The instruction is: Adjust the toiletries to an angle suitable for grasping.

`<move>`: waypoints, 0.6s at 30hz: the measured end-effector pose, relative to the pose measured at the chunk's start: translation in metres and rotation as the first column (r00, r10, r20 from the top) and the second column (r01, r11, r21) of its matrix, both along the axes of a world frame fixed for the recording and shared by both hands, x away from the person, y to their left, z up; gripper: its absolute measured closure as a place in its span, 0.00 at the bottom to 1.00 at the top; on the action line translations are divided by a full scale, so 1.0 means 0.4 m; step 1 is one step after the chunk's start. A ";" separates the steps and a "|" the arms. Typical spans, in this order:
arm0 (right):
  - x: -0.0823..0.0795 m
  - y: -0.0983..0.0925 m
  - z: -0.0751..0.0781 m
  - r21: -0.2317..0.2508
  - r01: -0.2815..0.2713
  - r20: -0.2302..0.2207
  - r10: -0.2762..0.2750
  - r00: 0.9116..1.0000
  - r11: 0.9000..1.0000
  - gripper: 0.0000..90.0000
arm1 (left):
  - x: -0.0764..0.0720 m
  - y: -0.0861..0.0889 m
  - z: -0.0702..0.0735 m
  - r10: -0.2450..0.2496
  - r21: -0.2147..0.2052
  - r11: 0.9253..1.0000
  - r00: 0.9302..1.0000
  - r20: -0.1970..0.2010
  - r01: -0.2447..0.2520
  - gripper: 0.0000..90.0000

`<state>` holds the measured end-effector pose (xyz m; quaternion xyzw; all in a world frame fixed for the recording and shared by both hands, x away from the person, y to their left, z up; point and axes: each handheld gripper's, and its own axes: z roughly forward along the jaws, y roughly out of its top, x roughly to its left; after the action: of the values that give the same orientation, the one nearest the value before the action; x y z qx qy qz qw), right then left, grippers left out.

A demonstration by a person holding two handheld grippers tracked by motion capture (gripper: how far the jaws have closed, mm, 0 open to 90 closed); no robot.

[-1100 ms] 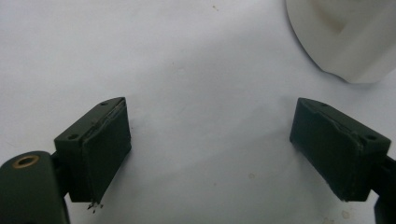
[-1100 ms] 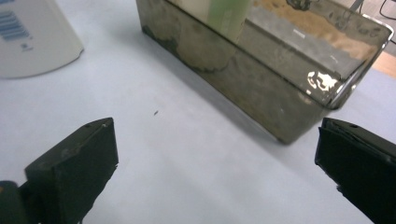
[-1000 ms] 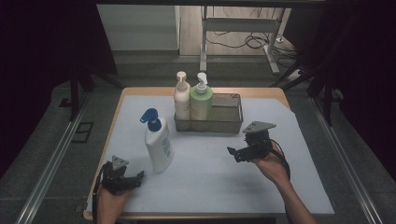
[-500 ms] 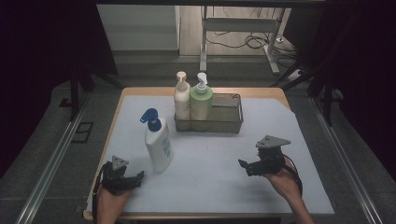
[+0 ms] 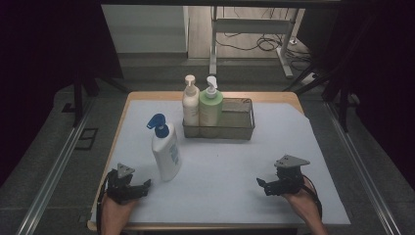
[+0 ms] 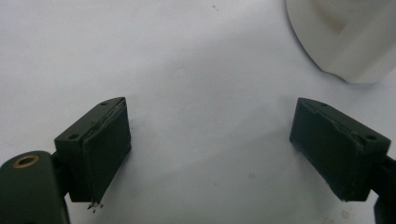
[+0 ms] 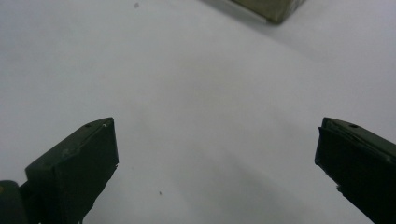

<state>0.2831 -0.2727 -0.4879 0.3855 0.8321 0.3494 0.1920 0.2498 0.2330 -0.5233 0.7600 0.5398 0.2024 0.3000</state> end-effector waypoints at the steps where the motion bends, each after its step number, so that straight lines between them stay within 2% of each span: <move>1: -0.001 -0.002 -0.008 -0.005 0.003 -0.006 -0.003 1.000 1.000 0.00 | 0.000 0.000 0.000 0.000 0.000 1.000 1.000 0.000 0.000 0.14; 5: -0.003 -0.008 -0.041 -0.003 0.005 -0.031 -0.005 1.000 1.000 0.00 | -0.001 0.000 0.000 0.002 0.001 1.000 1.000 0.004 -0.002 0.14; 10: -0.001 -0.011 -0.076 -0.025 0.005 -0.053 -0.006 0.999 1.000 0.00 | -0.002 -0.002 0.003 -0.006 0.000 1.000 1.000 0.005 0.006 0.16; 13: 0.001 -0.016 -0.080 -0.003 0.014 -0.057 -0.015 0.998 1.000 0.00 | -0.003 -0.006 0.007 -0.019 -0.006 1.000 1.000 0.010 0.019 0.26; 18: 0.005 -0.018 -0.084 -0.001 0.013 -0.073 -0.014 0.997 1.000 0.00 | 0.002 -0.012 0.014 -0.027 0.015 1.000 1.000 0.011 0.027 0.36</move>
<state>0.2850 -0.2798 -0.5215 0.4035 0.8361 0.3335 0.1639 0.2505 0.2281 -0.5176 0.7682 0.5264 0.2068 0.3002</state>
